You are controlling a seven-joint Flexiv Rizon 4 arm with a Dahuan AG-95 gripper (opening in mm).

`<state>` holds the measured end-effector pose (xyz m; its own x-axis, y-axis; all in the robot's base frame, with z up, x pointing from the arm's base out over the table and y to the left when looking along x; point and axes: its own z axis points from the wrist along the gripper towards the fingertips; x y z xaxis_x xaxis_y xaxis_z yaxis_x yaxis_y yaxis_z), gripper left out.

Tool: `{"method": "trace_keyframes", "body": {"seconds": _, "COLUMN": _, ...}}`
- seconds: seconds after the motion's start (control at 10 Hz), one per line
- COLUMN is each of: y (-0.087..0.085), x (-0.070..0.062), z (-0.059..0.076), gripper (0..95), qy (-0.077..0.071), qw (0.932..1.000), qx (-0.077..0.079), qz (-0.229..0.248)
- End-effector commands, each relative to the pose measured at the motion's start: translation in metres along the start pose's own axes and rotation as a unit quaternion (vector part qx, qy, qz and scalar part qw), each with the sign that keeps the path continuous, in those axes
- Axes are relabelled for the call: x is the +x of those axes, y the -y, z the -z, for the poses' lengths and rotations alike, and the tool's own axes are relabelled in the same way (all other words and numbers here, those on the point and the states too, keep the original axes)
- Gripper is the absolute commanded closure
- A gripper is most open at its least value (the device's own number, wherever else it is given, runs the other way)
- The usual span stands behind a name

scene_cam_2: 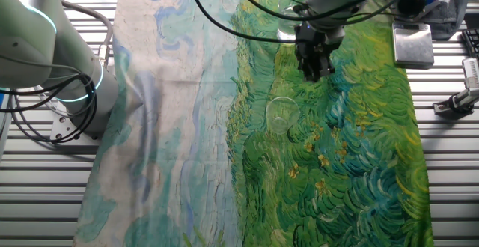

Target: Pour the water from one cup into another empty cup

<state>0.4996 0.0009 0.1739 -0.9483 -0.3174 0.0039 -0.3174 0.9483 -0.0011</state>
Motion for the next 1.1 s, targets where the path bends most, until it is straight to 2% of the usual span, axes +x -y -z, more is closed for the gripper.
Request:
{"method": "trace_keyframes", "body": {"seconds": 0.1, "y": 0.0, "x": 0.0, "z": 0.001, "gripper": 95.0, "qy": -0.001, "qw": 1.0, "qx": -0.001, "qz": 0.005}}
{"method": "trace_keyframes", "body": {"seconds": 0.6, "y": -0.003, "x": -0.002, "z": 0.001, "gripper": 95.0, "qy": -0.005, "qw": 1.0, "qx": -0.003, "qz": 0.005}}
{"method": "trace_keyframes", "body": {"seconds": 0.8, "y": -0.021, "x": -0.024, "z": 0.002, "gripper": 95.0, "qy": -0.015, "qw": 0.9998, "qx": -0.001, "qz": 0.011}}
{"method": "trace_keyframes", "body": {"seconds": 0.9, "y": -0.025, "x": -0.034, "z": 0.004, "gripper": 95.0, "qy": -0.019, "qw": 0.9993, "qx": 0.0, "qz": 0.033}}
{"method": "trace_keyframes", "body": {"seconds": 1.1, "y": -0.028, "x": -0.047, "z": 0.007, "gripper": 95.0, "qy": -0.023, "qw": 0.999, "qx": -0.001, "qz": 0.037}}
